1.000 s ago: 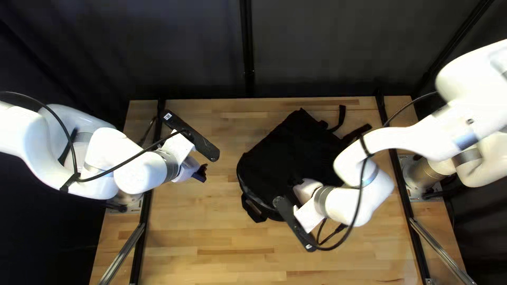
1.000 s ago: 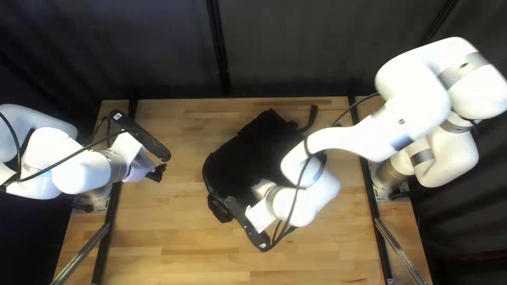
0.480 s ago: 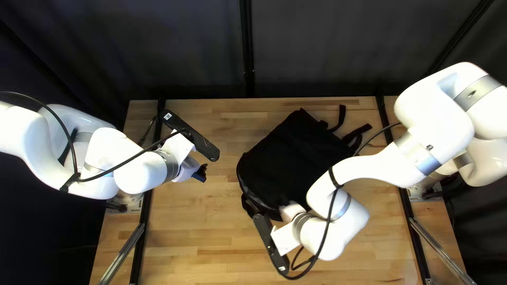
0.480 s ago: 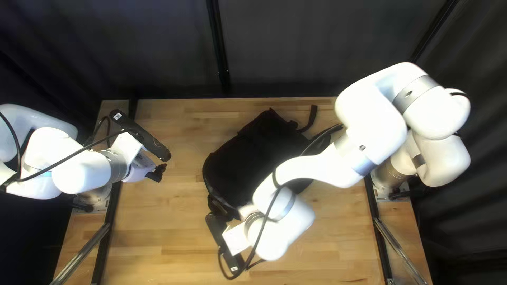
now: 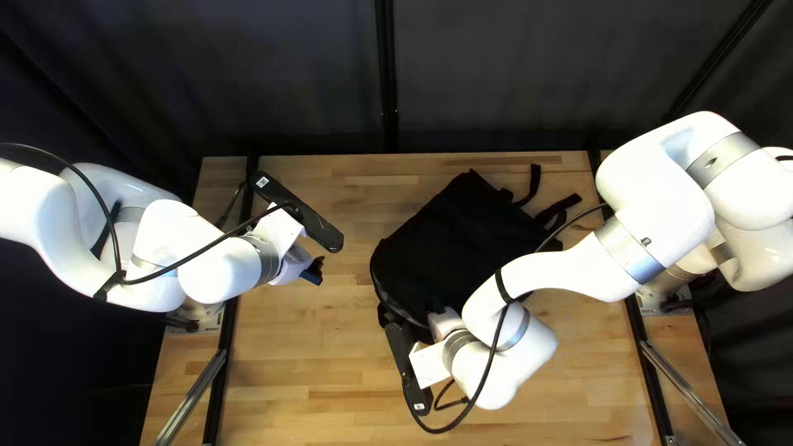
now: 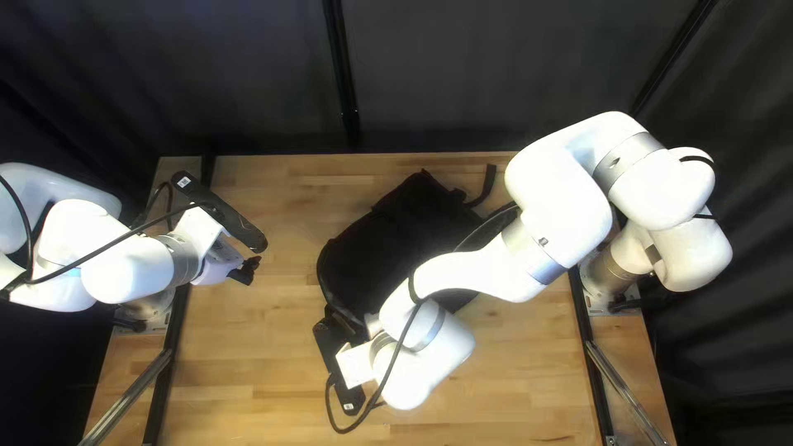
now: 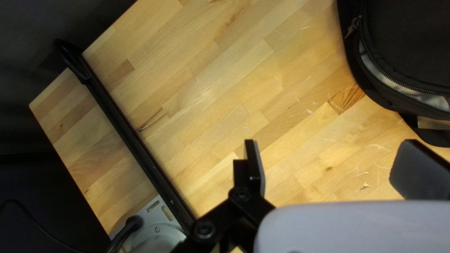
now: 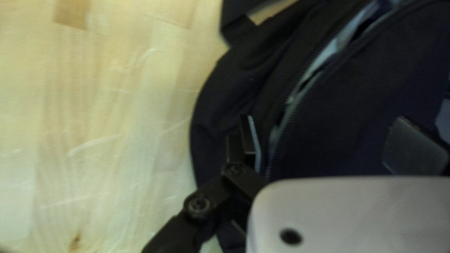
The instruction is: Remove a lunch box from a kids backpack
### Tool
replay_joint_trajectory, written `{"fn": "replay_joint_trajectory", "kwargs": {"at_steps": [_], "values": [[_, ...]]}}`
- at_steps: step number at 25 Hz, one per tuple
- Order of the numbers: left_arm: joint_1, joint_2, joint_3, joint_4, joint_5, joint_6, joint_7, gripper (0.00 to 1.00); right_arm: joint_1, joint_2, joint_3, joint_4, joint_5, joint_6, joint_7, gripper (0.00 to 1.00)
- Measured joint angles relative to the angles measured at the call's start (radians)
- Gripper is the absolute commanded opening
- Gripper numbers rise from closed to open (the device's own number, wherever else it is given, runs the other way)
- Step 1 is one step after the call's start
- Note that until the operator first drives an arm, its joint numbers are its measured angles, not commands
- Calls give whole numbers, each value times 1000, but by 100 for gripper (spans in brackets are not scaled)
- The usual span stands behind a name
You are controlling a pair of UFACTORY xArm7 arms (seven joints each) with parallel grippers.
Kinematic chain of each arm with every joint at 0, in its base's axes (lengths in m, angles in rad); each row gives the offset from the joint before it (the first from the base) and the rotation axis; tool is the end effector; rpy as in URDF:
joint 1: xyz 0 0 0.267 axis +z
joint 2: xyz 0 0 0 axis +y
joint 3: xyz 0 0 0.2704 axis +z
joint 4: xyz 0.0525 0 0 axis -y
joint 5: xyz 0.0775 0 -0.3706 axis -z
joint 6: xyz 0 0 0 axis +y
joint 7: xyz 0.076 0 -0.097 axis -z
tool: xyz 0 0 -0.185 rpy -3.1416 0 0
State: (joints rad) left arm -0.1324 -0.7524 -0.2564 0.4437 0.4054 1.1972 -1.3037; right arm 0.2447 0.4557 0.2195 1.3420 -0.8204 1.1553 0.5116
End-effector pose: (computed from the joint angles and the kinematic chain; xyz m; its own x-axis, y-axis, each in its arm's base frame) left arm 0.3263 0.0057 0.1848 0.6306 0.6086 0.4817 0.7559 -0.6222 -0.2036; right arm 0.5586 0.1011 0.0665 0.9319 0.3606 -0.0387 0.3106 -0.7383 0.5987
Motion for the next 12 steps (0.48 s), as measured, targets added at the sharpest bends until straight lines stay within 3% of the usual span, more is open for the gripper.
{"fn": "replay_joint_trajectory", "kwargs": {"at_steps": [12], "values": [[0,0,0,0,0,0,0,100,0,-63,-14,-14,-14,115,-56,100]]}}
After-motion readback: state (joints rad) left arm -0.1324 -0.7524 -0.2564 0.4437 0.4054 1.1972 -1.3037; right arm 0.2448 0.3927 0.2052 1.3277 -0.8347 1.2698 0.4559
